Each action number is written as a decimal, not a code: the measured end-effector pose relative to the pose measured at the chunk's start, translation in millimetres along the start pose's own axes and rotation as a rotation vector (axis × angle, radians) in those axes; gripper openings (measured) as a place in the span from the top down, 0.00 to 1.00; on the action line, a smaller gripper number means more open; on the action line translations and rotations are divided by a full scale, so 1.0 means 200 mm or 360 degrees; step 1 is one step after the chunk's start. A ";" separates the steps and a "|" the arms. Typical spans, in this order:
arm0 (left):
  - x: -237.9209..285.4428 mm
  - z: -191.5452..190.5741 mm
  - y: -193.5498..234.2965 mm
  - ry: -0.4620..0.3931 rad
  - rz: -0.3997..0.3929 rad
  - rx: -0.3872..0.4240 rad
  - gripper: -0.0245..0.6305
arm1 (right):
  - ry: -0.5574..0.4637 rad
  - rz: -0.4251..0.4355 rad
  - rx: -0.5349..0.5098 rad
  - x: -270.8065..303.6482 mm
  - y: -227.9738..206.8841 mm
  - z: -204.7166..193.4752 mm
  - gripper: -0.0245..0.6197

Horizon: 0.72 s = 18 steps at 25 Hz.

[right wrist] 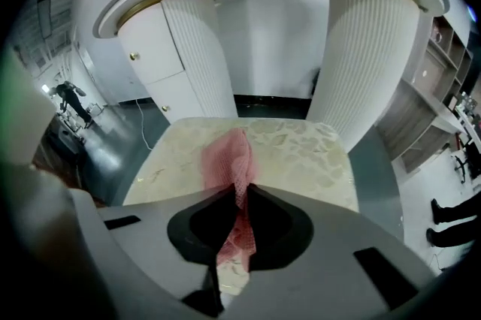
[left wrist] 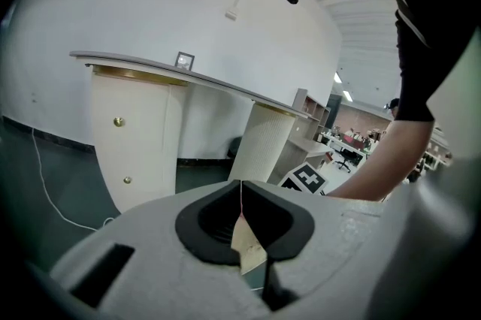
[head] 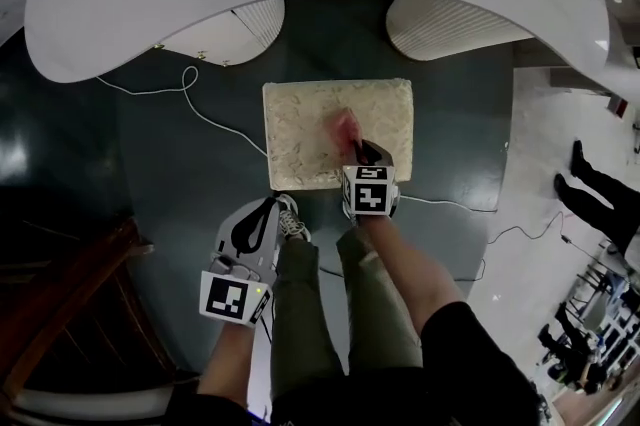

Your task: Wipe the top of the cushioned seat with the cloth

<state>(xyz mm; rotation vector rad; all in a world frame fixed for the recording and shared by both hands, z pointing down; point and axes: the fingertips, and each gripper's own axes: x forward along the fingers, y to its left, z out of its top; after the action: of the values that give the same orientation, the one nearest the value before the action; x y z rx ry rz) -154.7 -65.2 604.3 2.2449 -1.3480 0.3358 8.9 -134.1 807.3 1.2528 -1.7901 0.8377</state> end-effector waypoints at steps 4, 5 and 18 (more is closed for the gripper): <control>0.11 0.02 -0.15 0.0002 -0.0050 0.0015 0.93 | 0.0015 -0.0121 0.0070 -0.07 -0.34 -0.06 0.90; 0.13 0.02 -0.19 0.0003 -0.0061 0.0019 0.93 | 0.0019 -0.0154 0.0084 -0.09 -0.43 -0.08 0.90; 0.28 0.08 -0.42 -0.0004 -0.0122 0.0050 0.93 | 0.0085 -0.0425 0.0250 -0.24 -1.03 -0.25 0.90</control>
<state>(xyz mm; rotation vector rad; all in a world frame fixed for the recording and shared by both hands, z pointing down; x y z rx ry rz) -54.1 -83.1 592.5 2.3167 -1.2622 0.3296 225.8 -131.7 805.6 1.5172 -1.4962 0.8611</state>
